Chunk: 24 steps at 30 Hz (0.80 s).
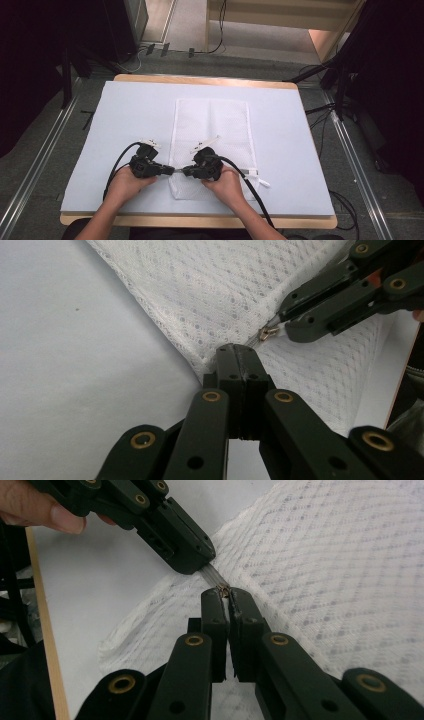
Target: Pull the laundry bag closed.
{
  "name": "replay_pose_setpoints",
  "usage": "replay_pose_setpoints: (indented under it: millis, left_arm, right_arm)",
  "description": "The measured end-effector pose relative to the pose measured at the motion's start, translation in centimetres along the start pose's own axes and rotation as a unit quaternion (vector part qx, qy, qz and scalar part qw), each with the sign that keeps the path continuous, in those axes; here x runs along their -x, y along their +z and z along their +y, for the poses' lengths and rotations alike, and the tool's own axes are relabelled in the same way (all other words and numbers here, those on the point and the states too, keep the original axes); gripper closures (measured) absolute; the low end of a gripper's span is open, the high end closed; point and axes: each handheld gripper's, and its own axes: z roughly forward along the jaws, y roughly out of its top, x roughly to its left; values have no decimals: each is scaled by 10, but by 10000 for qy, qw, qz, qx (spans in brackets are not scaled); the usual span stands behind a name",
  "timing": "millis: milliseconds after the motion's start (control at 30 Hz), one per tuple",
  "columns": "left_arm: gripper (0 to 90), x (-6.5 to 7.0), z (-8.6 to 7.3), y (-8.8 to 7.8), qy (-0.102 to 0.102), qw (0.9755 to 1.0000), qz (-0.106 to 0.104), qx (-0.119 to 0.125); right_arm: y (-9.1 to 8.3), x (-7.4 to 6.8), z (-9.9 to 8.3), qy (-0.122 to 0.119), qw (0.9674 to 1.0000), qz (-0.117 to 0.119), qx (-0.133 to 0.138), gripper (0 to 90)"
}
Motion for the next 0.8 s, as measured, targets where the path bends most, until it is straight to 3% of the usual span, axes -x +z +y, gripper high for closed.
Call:
replay_pose_setpoints:
  millis: [800]
  left_arm:
    - [900,0,0,0,50,10000,19,1]
  right_arm:
    - [-24,10,-14,105,9999,-30,129,887]
